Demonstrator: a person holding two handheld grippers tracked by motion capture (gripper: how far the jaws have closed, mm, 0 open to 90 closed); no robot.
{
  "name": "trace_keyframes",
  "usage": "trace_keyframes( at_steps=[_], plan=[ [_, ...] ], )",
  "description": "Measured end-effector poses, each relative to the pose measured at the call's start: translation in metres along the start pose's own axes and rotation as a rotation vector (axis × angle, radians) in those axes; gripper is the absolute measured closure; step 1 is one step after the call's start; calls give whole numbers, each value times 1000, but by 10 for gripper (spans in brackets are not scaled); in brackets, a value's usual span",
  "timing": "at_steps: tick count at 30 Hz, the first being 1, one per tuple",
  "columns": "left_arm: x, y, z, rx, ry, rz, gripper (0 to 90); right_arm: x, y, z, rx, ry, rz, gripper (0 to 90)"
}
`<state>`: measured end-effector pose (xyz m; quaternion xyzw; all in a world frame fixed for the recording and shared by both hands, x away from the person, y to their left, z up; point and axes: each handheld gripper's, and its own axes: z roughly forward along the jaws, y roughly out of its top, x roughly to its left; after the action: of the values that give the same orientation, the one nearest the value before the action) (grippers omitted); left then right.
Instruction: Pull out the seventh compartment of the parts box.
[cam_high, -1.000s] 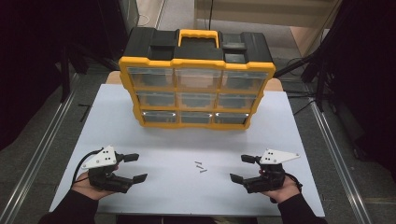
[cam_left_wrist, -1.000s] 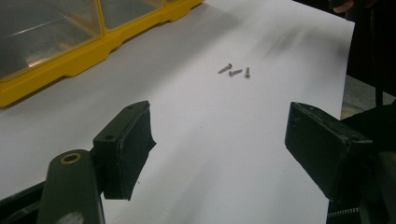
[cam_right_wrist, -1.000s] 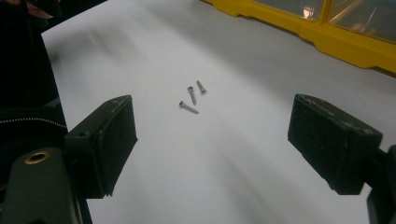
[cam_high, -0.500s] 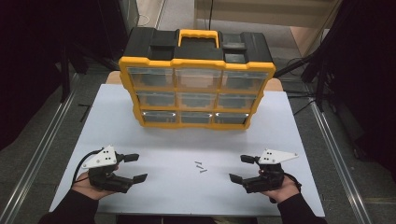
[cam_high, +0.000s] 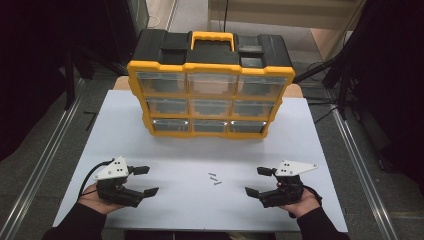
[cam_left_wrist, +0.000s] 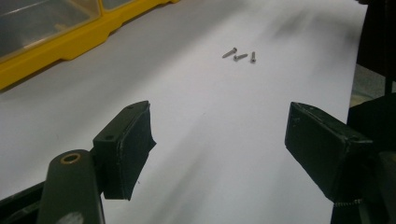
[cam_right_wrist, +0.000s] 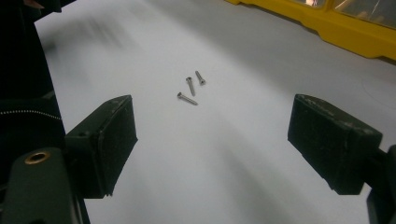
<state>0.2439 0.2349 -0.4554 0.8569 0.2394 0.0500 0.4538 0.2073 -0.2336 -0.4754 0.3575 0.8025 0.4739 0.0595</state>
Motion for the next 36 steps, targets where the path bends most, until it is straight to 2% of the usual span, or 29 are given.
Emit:
trace_keyframes(
  at_steps=[8,12,15,17,18,19,28,32,36],
  plan=[
    [1,0,1,8,19,-9,230,-1,0,1,9,-6,9,166],
    [2,2,1,-5,45,5,230,-1,-1,2,13,-8,11,168],
    [4,2,1,-9,42,-15,230,-2,-1,2,15,-8,11,168],
    [5,3,3,2,63,-35,230,-2,-1,2,20,-9,12,168],
    [5,3,3,2,63,-35,229,-2,-1,2,19,-9,12,168],
    [6,4,4,-4,66,-52,229,-2,-1,3,19,-9,12,168],
    [6,6,4,-8,78,-68,229,-2,-1,3,25,-23,8,171],
    [7,7,5,-21,80,-100,229,-2,-1,3,25,-20,7,171],
    [10,9,6,-23,88,-103,228,-1,-1,3,30,-17,10,173]
  ],
)
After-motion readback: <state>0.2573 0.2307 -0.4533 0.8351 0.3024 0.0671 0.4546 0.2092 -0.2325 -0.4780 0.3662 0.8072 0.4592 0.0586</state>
